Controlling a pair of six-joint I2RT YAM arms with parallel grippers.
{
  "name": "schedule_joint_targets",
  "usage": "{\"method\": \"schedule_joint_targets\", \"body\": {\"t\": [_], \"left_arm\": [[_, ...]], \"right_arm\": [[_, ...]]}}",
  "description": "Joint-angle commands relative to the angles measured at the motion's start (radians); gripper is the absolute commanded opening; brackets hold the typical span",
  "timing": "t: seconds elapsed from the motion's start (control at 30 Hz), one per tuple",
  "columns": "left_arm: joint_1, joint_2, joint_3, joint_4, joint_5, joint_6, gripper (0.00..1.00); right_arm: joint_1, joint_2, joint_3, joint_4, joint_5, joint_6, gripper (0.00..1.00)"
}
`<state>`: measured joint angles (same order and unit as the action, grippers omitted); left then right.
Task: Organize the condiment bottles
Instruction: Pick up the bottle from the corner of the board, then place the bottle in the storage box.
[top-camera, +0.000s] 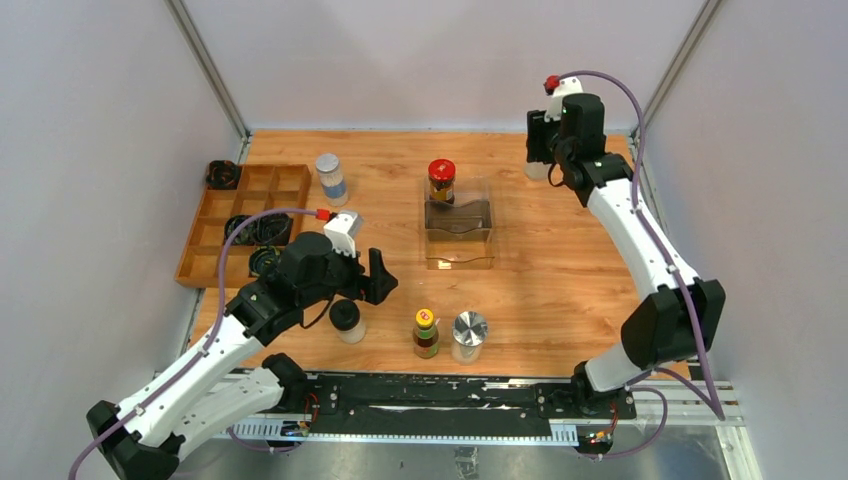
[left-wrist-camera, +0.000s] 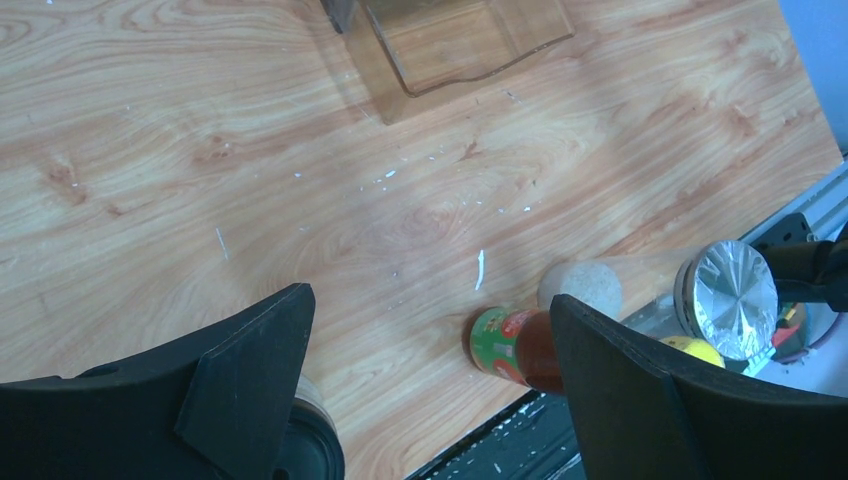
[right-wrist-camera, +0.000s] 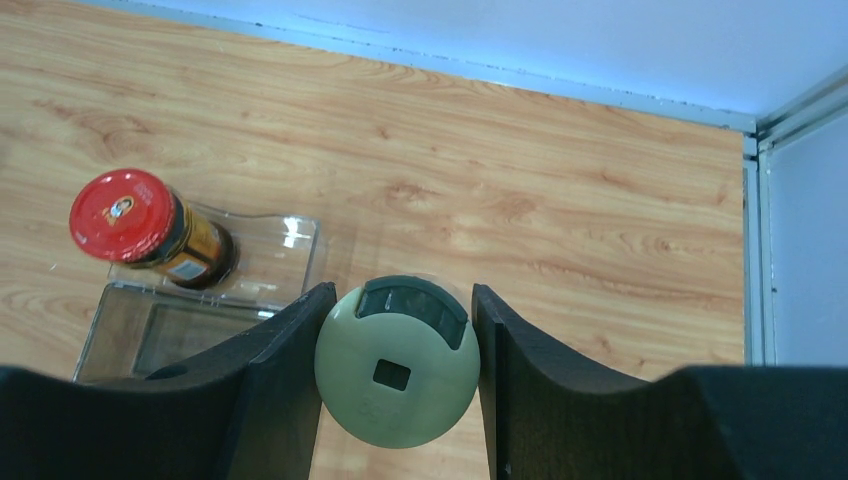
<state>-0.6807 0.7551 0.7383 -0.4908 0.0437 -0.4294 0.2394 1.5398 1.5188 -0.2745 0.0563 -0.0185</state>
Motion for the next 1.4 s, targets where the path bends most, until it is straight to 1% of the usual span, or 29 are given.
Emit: {"method": "schedule_joint_targets", "body": {"t": [0.0, 0.13, 0.33, 0.5, 0.77, 0.97, 1.13, 1.37], "left_arm": [[-0.012, -0.022, -0.01, -0.027, -0.007, -0.012, 0.94], [-0.015, -0.031, -0.016, -0.028, -0.013, -0.022, 0.94], [-0.023, -0.039, -0.029, -0.027, -0.019, -0.03, 0.93], [-0.029, -0.033, -0.025, -0.027, -0.021, -0.032, 0.93], [-0.038, -0.032, -0.029, -0.028, -0.028, -0.04, 0.92], [-0.045, -0.038, -0.039, -0.027, -0.033, -0.042, 0.92], [-0.048, -0.04, -0.039, -0.027, -0.037, -0.045, 0.92], [-0.048, -0.026, -0.037, -0.027, -0.042, -0.034, 0.92]], "right_arm": [[-0.012, -0.09, -0.079, -0.02, -0.006, 0.052, 0.47], [-0.003, -0.133, -0.135, -0.022, -0.036, 0.084, 0.47], [0.062, -0.181, -0.217, -0.028, -0.03, 0.094, 0.47], [0.144, -0.193, -0.263, -0.027, -0.01, 0.106, 0.45], [0.287, -0.178, -0.278, -0.021, 0.038, 0.131, 0.46], [0.368, -0.117, -0.246, -0.001, 0.06, 0.133, 0.46], [0.374, -0.036, -0.184, 0.015, 0.063, 0.121, 0.46], [0.363, 0.095, -0.047, 0.017, 0.074, 0.085, 0.46]]}}
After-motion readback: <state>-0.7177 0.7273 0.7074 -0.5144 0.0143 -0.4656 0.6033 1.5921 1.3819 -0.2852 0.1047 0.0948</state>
